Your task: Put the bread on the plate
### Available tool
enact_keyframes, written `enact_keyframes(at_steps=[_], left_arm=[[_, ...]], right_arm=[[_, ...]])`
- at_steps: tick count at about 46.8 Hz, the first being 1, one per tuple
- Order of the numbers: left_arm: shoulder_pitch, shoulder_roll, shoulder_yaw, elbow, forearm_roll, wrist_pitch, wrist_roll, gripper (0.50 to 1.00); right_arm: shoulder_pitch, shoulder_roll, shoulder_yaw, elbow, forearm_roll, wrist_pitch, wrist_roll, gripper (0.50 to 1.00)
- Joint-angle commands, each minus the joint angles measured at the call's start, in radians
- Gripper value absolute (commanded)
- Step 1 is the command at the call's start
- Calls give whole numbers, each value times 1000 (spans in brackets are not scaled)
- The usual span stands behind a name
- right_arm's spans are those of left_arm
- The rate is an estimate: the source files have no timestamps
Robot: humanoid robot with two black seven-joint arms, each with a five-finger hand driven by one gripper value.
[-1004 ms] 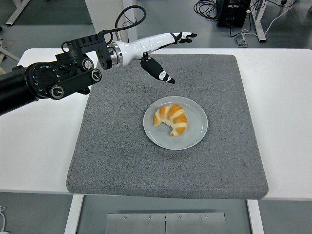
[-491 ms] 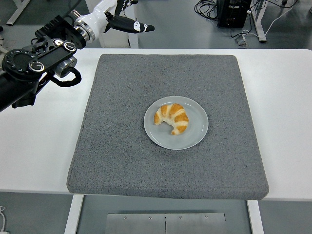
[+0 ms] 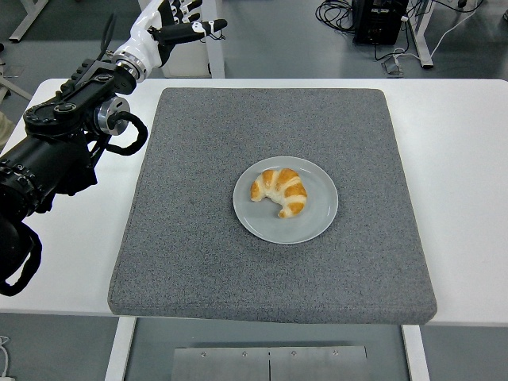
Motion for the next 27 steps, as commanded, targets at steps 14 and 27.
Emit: enact_keyframes(at_steps=[14,27], left_arm=[[91,-42,-144,4,-84,-34,87,974],[108,-61,-167,4,-106,-31,98,974]], right_arm=[[-3,0,0,2,0,1,0,1000],[-6,0,-2,2,0,-1,1,1000]])
